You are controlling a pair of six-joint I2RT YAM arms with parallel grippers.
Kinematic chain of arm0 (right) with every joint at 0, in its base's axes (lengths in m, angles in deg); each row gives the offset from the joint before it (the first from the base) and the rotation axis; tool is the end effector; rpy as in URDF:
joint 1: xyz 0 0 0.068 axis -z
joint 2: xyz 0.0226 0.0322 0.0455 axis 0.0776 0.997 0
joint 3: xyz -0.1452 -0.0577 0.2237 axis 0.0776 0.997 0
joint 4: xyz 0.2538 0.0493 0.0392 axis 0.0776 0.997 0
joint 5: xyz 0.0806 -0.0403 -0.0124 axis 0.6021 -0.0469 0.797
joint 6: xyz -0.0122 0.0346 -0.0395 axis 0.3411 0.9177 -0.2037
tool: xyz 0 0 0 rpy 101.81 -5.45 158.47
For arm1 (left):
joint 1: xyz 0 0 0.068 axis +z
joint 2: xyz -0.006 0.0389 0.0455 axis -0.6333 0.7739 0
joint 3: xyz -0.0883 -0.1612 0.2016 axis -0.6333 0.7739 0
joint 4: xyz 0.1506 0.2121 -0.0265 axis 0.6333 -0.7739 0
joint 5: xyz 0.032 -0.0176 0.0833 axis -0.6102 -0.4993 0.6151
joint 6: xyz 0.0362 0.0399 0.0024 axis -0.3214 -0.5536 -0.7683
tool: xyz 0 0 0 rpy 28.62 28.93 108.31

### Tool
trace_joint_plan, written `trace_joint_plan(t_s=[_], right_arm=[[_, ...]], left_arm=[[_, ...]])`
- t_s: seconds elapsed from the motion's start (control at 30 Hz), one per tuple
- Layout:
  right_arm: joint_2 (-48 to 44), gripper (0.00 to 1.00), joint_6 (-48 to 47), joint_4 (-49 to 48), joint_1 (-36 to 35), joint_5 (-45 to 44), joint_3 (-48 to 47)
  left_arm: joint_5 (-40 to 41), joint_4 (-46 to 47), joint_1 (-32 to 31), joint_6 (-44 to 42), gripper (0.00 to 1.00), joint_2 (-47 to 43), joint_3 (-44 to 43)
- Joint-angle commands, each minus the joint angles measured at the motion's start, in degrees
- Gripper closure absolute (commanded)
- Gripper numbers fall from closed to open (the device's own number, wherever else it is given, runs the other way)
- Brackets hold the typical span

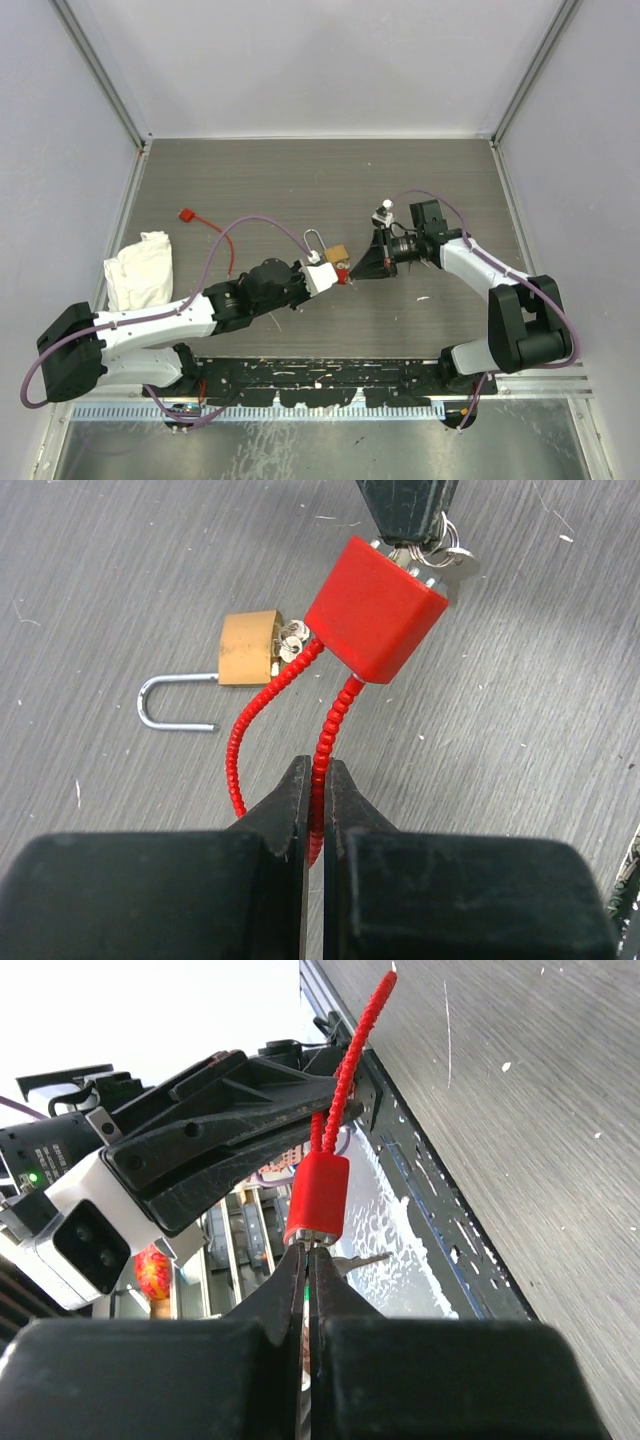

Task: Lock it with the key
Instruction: Lock the lock.

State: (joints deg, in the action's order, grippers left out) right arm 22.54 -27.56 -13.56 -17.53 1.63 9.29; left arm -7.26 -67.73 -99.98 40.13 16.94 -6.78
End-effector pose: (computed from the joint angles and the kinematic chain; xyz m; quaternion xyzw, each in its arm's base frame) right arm 0.2427 0.0911 0.2057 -0.0416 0.7912 0.6101 0.0046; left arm 0.1286 -0.2219 0.2379 0.5093 0.6764 -0.1585 0.5079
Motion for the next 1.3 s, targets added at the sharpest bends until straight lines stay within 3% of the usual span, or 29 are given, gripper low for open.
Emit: trace_joint_plan(t_s=[0.0, 0.07, 0.13, 0.27, 0.33, 0.43, 0.6, 0.67, 0.77, 0.83, 0.9, 0.97, 1.0, 1.13, 1.27], right_arm=[[-2.0, 0.99, -6.7, 7.2, 0.5, -0.1, -6.3], [-2.4, 0.99, -17.1, 17.1, 0.4, -6.5, -11.5], [-2.7, 0.99, -17.7, 19.0, 0.7, -7.9, -12.7], [-4.5, 0.99, 10.2, -5.6, 1.5, 5.1, -1.0], [-6.0, 0.99, 14.2, -9.5, 1.3, 5.3, 1.6], [-7.0, 0.99, 8.7, -3.9, 1.3, 3.4, 0.0], [-7.4, 0.99, -14.7, 17.8, 1.3, -9.3, -11.4], [-7.3, 0.99, -13.5, 17.3, 1.8, -8.6, -10.8], [-7.1, 0.99, 4.1, 2.2, 2.9, 0.7, -2.2], [-7.0, 0.99, 6.5, 0.2, 2.9, 1.3, -1.0], [-6.8, 0.99, -0.7, 4.7, 2.9, -1.8, -4.0], [-6.2, 0.99, -13.6, 17.9, 2.2, -9.0, -11.0], [-6.3, 0.99, -17.4, 19.9, 2.0, -12.1, -13.6], [-7.4, 0.99, -20.0, 20.1, 1.8, -17.5, -15.3], [-5.6, 0.99, -15.6, 18.3, 2.1, -10.4, -12.1]], left_arm=[[7.8, -2.4, 1.3, -0.3, 1.0, -0.9, 0.5], [8.7, -2.3, 1.4, -1.2, 1.0, -0.7, 0.6], [9.1, -2.2, 1.3, -1.7, 1.0, -0.2, 0.7], [9.3, -2.0, 1.3, -2.5, 1.0, 0.7, 0.2], [9.5, -2.1, 1.3, -2.6, 1.0, 0.8, 0.1], [10.3, -2.1, 1.3, -3.0, 1.0, 0.5, 0.0], [11.2, -3.5, 1.3, -3.5, 1.0, -0.2, -0.1], [11.4, -4.1, 1.3, -3.6, 1.0, -0.6, -0.2], [11.9, -5.2, 1.3, -4.1, 1.0, -1.2, -0.5], [12.5, -6.2, 1.3, -4.3, 1.0, -1.4, -1.1], [13.3, -6.8, 1.4, -4.6, 1.0, -1.6, -1.3], [13.2, -6.8, 1.4, -4.7, 1.0, -1.8, -1.4], [12.7, -6.8, 1.3, -4.5, 1.0, -1.9, -1.6], [7.4, -7.7, 1.3, -2.9, 1.0, -1.5, -2.8], [5.8, -8.2, 1.3, -2.5, 1.0, 0.2, -3.9]])
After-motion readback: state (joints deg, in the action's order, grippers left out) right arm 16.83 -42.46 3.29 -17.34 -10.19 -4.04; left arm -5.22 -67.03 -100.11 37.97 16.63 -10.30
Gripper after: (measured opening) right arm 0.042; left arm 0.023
